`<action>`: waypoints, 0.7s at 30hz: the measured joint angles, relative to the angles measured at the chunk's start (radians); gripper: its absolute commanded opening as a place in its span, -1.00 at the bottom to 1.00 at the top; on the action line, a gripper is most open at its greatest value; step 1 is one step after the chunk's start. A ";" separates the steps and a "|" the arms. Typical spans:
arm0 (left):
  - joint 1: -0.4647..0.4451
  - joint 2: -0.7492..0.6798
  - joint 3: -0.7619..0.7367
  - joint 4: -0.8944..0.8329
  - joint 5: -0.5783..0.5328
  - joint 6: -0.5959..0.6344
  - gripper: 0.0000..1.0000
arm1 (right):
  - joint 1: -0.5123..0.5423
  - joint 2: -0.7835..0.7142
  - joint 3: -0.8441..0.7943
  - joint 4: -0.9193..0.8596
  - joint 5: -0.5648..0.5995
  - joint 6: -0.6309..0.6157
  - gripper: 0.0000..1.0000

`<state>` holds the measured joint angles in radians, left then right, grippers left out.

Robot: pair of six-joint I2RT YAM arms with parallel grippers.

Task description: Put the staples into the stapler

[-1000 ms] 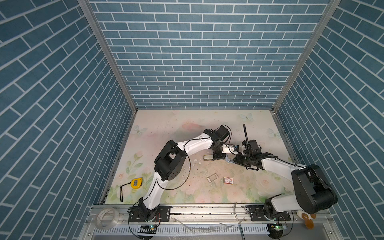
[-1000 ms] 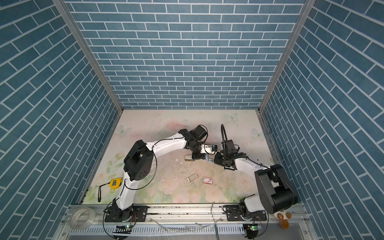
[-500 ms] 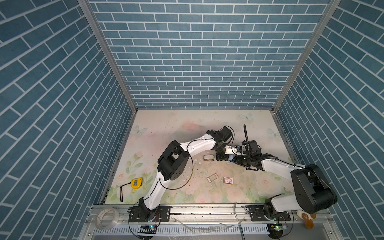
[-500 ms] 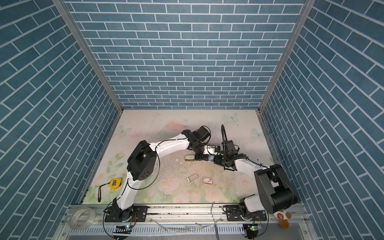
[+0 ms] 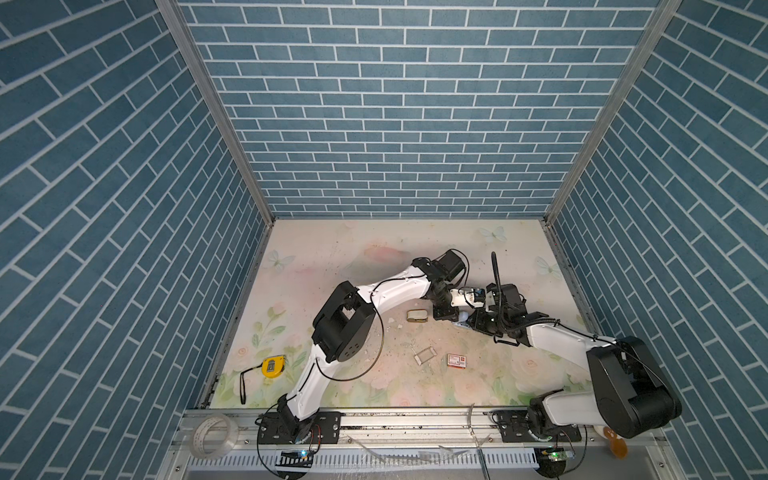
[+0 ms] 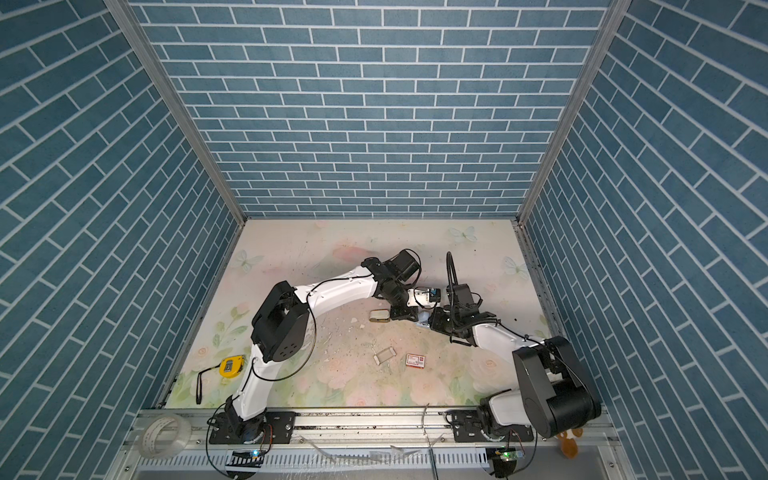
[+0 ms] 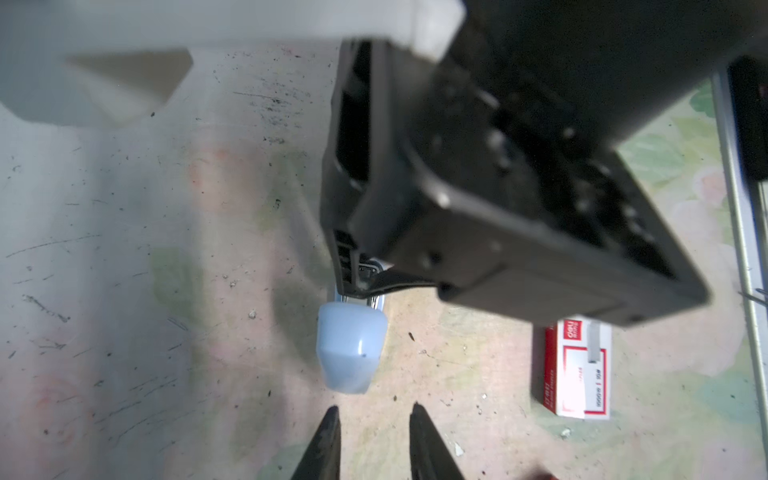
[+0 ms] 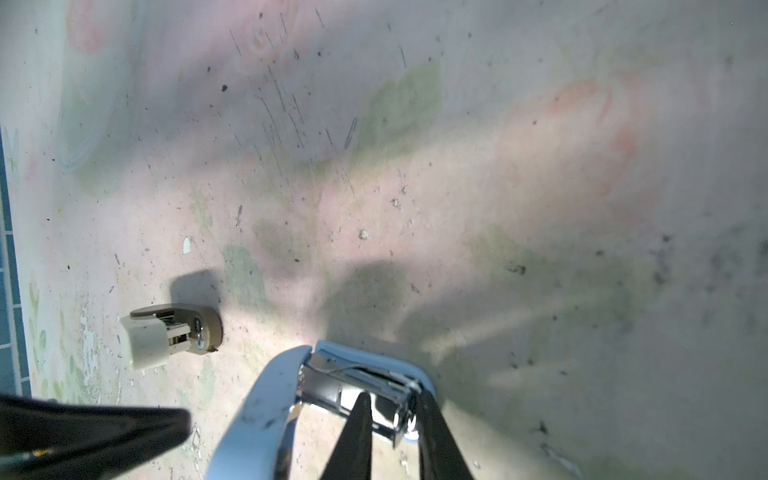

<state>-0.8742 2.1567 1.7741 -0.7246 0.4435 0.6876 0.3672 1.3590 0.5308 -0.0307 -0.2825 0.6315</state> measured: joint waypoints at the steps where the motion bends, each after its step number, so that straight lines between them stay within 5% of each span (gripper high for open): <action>1: 0.003 -0.018 -0.015 0.000 0.004 -0.002 -0.35 | -0.003 -0.008 0.000 0.000 0.000 0.000 -0.55; 10: 0.027 -0.175 -0.098 0.010 0.034 -0.020 -0.32 | -0.021 -0.030 0.000 -0.002 -0.008 0.000 -0.53; 21: 0.030 -0.171 -0.085 -0.013 0.041 -0.011 -0.25 | -0.041 -0.089 -0.004 -0.027 -0.010 0.027 -0.62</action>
<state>-0.8444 1.9854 1.6894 -0.7372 0.4843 0.6769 0.3264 1.2705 0.5270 -0.0574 -0.2920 0.6590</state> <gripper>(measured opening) 0.375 0.197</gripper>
